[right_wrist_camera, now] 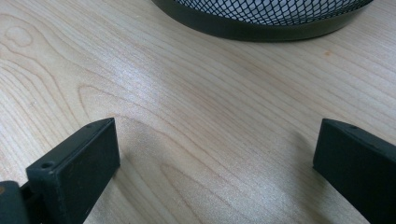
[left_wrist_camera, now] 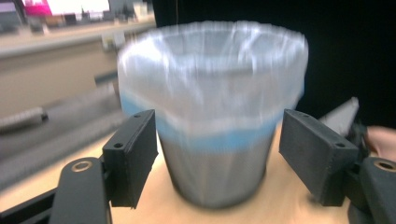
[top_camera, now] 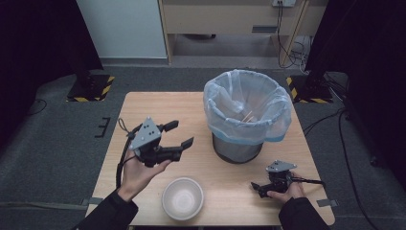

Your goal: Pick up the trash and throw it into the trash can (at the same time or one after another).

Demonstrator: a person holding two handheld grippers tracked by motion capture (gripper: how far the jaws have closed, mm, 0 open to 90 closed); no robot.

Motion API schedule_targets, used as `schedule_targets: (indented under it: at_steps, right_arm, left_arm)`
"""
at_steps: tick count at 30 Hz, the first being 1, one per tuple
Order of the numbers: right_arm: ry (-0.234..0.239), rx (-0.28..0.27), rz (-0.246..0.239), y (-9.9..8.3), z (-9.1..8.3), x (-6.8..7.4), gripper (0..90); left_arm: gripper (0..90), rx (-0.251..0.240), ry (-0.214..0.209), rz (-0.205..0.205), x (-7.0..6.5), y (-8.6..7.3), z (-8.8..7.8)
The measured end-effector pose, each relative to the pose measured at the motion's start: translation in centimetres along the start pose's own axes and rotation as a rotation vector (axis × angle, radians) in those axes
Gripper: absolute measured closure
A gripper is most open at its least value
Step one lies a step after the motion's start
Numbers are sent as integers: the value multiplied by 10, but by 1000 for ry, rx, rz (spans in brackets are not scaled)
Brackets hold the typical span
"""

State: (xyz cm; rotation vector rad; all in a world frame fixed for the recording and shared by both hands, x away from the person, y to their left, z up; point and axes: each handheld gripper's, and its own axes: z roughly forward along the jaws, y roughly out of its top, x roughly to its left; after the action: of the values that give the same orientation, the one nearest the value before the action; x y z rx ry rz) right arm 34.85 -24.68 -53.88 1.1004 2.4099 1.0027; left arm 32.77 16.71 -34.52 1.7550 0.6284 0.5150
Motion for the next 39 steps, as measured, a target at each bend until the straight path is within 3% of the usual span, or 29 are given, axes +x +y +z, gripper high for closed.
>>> schedule_targets:
  at_steps: [7, 13, 15, 18, 20, 24, 31, 39]
  right_arm:
    - [0, 0, 0, 0, 0, 0, 7]
    - [0, 0, 0, 0, 0, 0, 8]
    - [0, 0, 0, 0, 0, 0, 8]
    - [0, 0, -1, 0, 0, 0, 8]
    - [0, 0, 0, 0, 0, 0, 8]
    - [0, 0, 0, 0, 0, 0, 8]
    - [1, 1, 2, 0, 0, 0, 8]
    - [1, 1, 2, 0, 0, 0, 8]
  left_arm:
    - [254, 122, 2, -51, -12, -71, -7]
    - [268, 246, 46, -129, -6, -114, -7]
    - [281, 273, 64, -160, -1, -121, -7]
    - [324, 334, 84, -159, 3, -132, -6]
    - [345, 376, 64, -189, 4, -139, -5]
    - [380, 464, 28, -211, 3, -149, 0]
    - [458, 532, 10, -226, 0, -152, 4]
    - [628, 604, 9, -243, 3, -157, 11]
